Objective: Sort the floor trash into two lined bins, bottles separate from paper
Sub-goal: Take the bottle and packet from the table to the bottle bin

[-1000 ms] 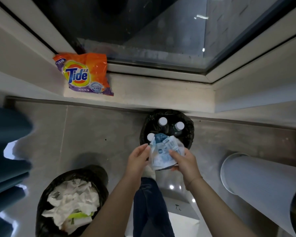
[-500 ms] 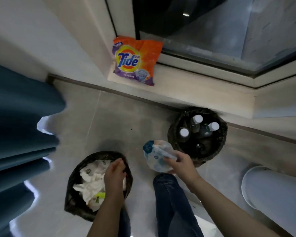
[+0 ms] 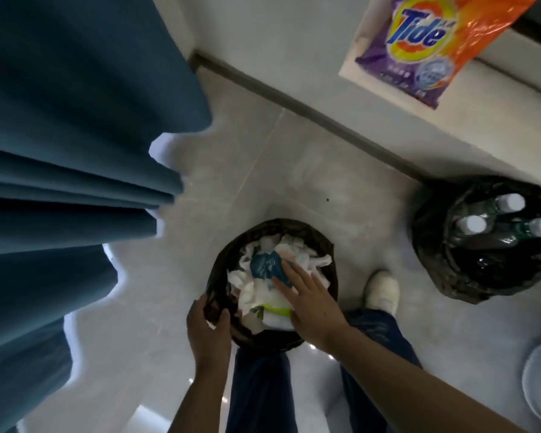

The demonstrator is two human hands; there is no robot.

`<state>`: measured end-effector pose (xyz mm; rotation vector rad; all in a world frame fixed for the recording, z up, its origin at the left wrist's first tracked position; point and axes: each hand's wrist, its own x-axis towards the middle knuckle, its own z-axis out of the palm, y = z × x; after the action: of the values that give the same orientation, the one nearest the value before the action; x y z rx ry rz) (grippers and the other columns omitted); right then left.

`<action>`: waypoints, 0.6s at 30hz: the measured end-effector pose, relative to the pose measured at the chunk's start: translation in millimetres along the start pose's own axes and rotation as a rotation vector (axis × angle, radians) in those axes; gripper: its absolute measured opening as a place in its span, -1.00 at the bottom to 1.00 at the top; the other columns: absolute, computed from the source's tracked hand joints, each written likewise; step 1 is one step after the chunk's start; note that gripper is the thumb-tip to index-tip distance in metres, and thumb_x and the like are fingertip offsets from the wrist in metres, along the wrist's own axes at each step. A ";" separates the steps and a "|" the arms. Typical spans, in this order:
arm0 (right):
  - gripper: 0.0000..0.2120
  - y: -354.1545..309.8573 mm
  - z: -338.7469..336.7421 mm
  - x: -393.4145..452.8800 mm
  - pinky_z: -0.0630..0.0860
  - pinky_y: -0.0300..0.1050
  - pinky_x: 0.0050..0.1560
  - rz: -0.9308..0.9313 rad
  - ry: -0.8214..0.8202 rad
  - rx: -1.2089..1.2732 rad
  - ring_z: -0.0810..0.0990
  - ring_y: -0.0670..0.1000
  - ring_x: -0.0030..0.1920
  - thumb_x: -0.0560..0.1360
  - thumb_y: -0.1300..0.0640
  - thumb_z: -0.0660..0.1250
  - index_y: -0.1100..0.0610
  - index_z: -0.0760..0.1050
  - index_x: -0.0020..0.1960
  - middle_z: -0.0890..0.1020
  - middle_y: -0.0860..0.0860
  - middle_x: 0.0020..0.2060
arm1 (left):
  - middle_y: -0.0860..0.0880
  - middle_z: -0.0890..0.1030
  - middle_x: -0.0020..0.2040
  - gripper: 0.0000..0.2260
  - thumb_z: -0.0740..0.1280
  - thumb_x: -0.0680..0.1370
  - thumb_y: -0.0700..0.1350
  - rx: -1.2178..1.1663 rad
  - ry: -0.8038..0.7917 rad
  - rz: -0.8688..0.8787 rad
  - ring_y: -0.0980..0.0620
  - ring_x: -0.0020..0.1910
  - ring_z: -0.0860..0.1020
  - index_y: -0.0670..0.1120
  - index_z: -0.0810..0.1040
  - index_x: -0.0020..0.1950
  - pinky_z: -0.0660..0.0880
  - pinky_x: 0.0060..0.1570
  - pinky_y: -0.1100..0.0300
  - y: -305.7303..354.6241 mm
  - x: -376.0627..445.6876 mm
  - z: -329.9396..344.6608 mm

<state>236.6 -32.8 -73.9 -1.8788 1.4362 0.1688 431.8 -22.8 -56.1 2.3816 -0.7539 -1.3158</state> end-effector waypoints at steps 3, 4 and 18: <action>-0.38 -4.1 4.0 -1.9 -0.13 0.08 0.44 0.041 -0.006 -0.003 0.02 0.15 0.52 0.41 0.13 0.26 0.02 0.26 0.46 0.05 0.09 0.53 | -0.02 0.29 0.45 -0.45 0.30 0.57 -0.17 -0.121 -0.120 -0.123 0.03 0.38 0.31 -0.01 0.19 0.51 0.29 0.31 0.17 -11.2 5.5 -0.4; -0.46 -6.3 0.7 -3.6 0.08 0.11 0.44 0.043 0.064 0.011 0.20 0.17 0.48 0.37 0.11 0.27 0.04 0.41 0.36 0.23 0.13 0.48 | -0.01 0.31 0.44 -0.46 0.29 0.58 -0.16 -0.154 -0.170 -0.150 0.04 0.35 0.33 0.00 0.17 0.52 0.32 0.26 0.19 -13.6 6.9 1.8; -0.40 4.3 28.2 42.5 0.03 0.21 0.46 0.031 -0.214 -0.152 0.03 0.25 0.50 0.57 -0.03 0.19 -0.06 0.02 0.53 -0.07 0.04 0.54 | -0.13 0.56 0.19 -0.70 0.11 0.64 -0.02 -0.080 -0.266 -0.236 -0.11 0.12 0.54 -0.02 0.46 0.33 0.49 0.19 -0.11 -31.3 54.0 9.1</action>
<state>257.3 -48.4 -118.0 -1.8948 1.3374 0.4922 456.9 -29.1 -113.6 2.3140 -0.4849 -1.7491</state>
